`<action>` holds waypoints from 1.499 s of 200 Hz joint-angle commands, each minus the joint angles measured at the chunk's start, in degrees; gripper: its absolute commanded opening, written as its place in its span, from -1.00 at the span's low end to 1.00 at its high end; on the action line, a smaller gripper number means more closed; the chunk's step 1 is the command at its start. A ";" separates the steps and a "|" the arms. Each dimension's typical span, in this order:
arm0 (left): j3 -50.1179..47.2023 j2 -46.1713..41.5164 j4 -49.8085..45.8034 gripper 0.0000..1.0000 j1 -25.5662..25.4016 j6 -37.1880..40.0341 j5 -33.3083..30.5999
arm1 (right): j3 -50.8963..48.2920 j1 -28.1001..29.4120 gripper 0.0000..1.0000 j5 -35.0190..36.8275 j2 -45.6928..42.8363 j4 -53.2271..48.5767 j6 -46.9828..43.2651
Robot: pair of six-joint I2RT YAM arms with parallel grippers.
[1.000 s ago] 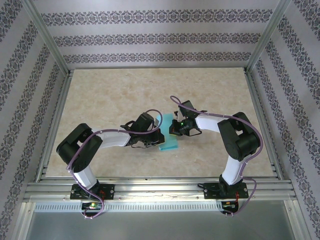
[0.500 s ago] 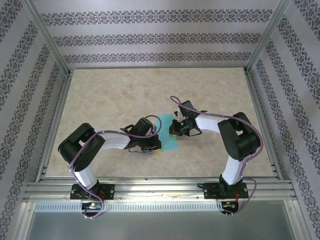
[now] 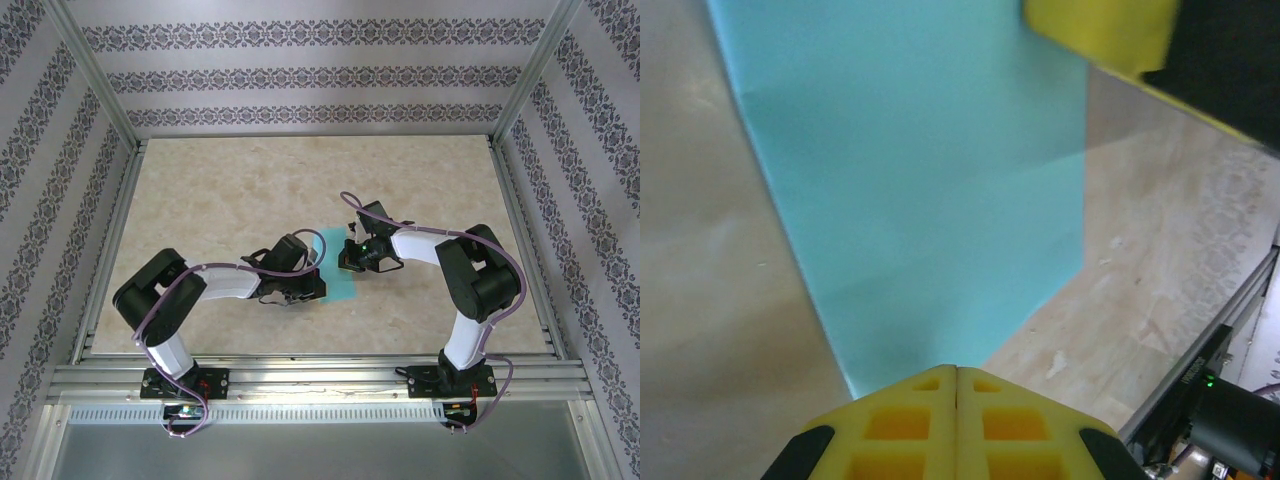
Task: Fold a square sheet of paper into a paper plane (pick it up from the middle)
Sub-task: First fold the square sheet of paper in half at the center of the table.
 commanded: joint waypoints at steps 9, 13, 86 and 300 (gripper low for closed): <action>-0.86 0.44 -3.61 -0.86 -1.27 2.86 -0.75 | -2.58 0.24 -1.00 5.69 0.56 -5.39 0.35; -0.83 0.26 -4.91 -0.86 -1.45 3.49 -1.25 | -2.58 0.16 -1.00 5.71 0.48 -5.39 0.35; -3.44 -1.49 -7.27 -0.89 -1.99 4.41 -1.18 | -2.76 0.15 -1.00 5.89 0.65 -5.29 0.22; -5.24 -2.61 -5.86 -0.87 1.75 9.38 1.14 | -2.58 -0.03 -1.00 5.36 0.71 -5.93 -0.44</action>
